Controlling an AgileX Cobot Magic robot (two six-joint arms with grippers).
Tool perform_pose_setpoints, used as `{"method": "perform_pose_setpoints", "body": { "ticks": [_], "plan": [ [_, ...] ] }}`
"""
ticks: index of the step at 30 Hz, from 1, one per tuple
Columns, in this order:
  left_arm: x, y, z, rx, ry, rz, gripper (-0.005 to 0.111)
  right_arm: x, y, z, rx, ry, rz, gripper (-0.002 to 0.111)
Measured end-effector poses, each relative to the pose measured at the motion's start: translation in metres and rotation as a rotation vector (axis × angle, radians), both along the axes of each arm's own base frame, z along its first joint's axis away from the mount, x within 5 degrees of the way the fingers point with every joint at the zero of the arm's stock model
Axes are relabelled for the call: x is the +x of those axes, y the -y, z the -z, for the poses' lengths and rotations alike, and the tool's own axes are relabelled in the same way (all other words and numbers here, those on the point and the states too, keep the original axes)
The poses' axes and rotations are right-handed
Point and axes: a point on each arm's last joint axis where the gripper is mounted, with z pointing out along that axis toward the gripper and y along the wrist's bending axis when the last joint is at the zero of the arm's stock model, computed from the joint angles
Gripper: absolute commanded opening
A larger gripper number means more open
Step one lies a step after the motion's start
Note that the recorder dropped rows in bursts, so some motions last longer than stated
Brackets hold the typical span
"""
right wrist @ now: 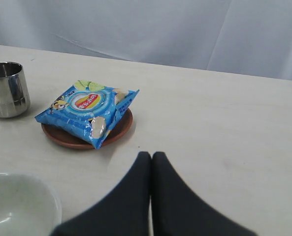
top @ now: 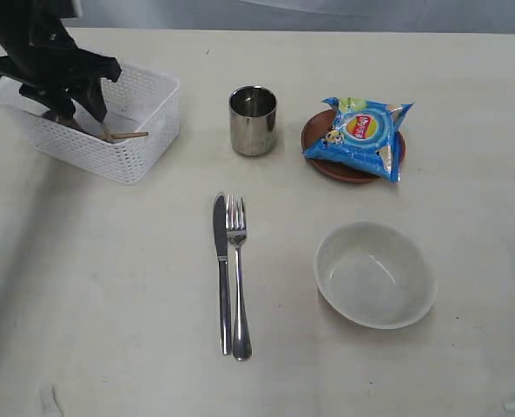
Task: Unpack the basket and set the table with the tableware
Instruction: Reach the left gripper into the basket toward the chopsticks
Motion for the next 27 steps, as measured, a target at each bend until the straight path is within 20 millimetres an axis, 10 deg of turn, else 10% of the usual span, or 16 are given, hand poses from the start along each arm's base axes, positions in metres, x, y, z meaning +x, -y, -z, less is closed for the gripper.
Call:
{"method": "perform_pose_setpoints", "body": {
  "ticks": [17,21,27],
  "plan": [
    [0.0,0.024,0.016,-0.128,-0.055,0.015,0.045,0.0,0.0,0.0,0.0,0.0,0.0,0.0],
    [0.005,0.024,0.021,-0.125,-0.016,-0.002,0.0,0.0,0.0,0.0,0.0,0.0,0.0,0.0],
    [0.01,0.023,0.009,-0.13,0.072,-0.016,0.0,0.0,0.0,0.0,0.0,0.0,0.0,0.0]
  ]
}}
